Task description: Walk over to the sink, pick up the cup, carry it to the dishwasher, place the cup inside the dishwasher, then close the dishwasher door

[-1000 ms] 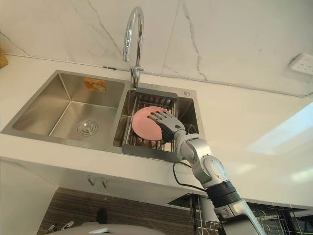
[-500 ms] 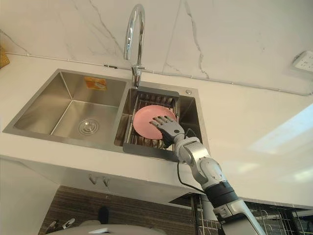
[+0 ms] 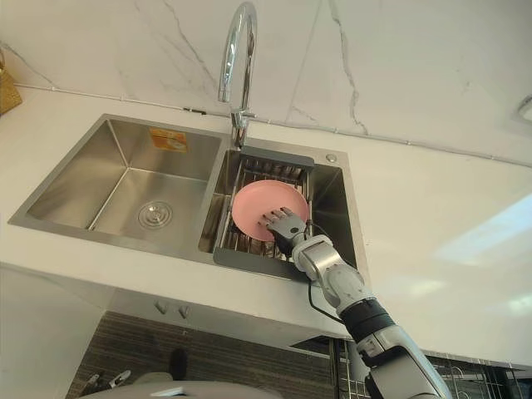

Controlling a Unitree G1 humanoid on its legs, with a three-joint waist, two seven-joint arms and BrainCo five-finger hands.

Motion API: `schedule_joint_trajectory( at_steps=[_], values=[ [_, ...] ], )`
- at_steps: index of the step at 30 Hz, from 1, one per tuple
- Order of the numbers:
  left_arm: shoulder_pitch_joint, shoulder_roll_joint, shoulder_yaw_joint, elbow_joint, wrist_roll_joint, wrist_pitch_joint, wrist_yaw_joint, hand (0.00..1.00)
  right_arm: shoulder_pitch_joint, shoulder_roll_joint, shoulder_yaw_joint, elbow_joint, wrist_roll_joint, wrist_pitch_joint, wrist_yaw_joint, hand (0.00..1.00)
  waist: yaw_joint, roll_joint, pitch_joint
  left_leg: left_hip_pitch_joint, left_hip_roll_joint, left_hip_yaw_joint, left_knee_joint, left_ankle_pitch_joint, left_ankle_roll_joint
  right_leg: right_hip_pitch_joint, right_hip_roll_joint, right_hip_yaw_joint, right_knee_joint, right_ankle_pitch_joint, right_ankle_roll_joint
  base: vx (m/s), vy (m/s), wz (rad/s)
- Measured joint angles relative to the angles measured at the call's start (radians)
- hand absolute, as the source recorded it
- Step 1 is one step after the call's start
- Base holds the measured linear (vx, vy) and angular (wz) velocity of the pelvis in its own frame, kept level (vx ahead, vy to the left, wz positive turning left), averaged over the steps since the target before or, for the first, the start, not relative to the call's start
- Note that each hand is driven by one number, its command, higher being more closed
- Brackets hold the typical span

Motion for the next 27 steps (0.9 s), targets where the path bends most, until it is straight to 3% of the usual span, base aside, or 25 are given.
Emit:
schedule_joint_trajectory(
  at_steps=[5,10,18,24,27],
  values=[
    [-0.010,0.000,0.001,0.000,0.000,0.000,0.001,0.00,-0.019,0.030,0.001,0.046,-0.072,0.055,-0.088,1.00,0.011,-0.003,0.017,0.011,-0.002,0.001,0.000,-0.009,0.002,0.012,-0.008,-0.002,0.001,-0.019,-0.004,-0.06,-0.002,0.01],
    [-0.008,0.000,0.001,0.000,0.000,0.001,0.001,0.00,-0.024,0.030,-0.005,0.078,-0.070,0.104,-0.176,1.00,0.008,-0.018,0.020,0.009,-0.012,0.002,0.000,-0.011,0.005,0.011,-0.015,-0.001,0.005,-0.023,0.000,0.01,-0.002,0.01],
    [-0.014,0.000,0.002,-0.001,0.000,-0.003,0.002,0.00,-0.022,0.029,-0.054,0.099,0.039,0.083,-0.240,1.00,-0.003,-0.024,0.019,0.014,-0.018,0.003,0.000,-0.009,0.010,0.015,-0.017,-0.001,0.007,-0.012,0.012,0.03,-0.004,0.01],
    [-0.012,-0.004,0.004,-0.002,0.000,-0.007,0.004,0.00,-0.022,0.023,-0.103,0.093,0.093,0.048,-0.282,1.00,-0.007,0.002,0.034,0.021,-0.013,0.005,0.000,-0.017,0.001,0.020,-0.014,0.001,0.006,-0.001,0.010,-0.04,-0.012,-0.02],
    [-0.006,-0.006,0.004,-0.002,0.000,-0.007,0.005,0.00,-0.008,0.023,-0.145,0.026,0.150,0.038,-0.345,1.00,-0.014,0.007,0.038,0.020,-0.014,0.008,0.000,-0.022,0.008,0.019,-0.016,0.002,0.003,-0.001,0.011,-0.02,-0.005,-0.02]
  ],
)
